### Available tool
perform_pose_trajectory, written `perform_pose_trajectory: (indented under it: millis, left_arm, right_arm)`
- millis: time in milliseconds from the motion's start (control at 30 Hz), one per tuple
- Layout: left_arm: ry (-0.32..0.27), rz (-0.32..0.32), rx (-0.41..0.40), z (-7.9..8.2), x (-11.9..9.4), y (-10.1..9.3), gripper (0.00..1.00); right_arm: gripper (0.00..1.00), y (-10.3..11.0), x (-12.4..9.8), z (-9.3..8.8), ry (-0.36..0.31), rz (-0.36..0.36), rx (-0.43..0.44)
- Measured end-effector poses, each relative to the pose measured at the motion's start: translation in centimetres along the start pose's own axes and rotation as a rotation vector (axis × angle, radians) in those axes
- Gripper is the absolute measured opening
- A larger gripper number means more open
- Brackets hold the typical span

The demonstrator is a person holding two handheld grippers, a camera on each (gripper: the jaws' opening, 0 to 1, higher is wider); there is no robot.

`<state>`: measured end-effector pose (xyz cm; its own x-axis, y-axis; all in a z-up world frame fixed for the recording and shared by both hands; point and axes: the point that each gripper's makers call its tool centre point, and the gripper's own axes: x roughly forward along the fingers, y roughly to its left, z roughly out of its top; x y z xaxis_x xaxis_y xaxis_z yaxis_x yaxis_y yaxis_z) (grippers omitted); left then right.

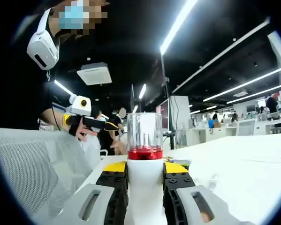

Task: Arrange the skincare products in the storage area until every visible bottle or jar stands upright without overlapping.

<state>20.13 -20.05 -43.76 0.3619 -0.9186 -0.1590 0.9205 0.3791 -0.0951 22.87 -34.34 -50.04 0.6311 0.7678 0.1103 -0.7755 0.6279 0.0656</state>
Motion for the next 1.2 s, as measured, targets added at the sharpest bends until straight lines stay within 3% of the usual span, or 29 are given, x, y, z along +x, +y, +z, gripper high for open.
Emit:
perform_pose_trajectory:
  millis: [433,567,667,833,933,1200]
  left_arm:
    - [0.009,-0.017,-0.023,-0.2,0.2,-0.2,0.95]
    - [0.021,-0.035,-0.022,-0.5,0.3,-0.5,0.93]
    - [0.027,-0.050,-0.017,-0.6,0.4,-0.9,0.93]
    - [0.039,-0.060,-0.017,-0.9,0.4,-1.1,0.93]
    - [0.045,-0.054,-0.023,-1.0,0.3,-0.9,0.92]
    - [0.066,-0.038,-0.056,-1.5,0.3,-0.4,0.90]
  right_arm:
    - [0.18,0.3,0.0,-0.7,0.004,-0.002,0.013]
    - [0.19,0.8,0.2,-0.7,-0.002,-0.001,0.072]
    - [0.19,0.9,0.3,-0.7,0.019,-0.001,0.066]
    - [0.22,1.0,0.3,-1.0,0.104,-0.027,0.082]
    - [0.23,1.7,0.0,-2.0,0.194,-0.040,0.076]
    - [0.26,2.2,-0.5,-3.5,0.308,-0.078,0.075]
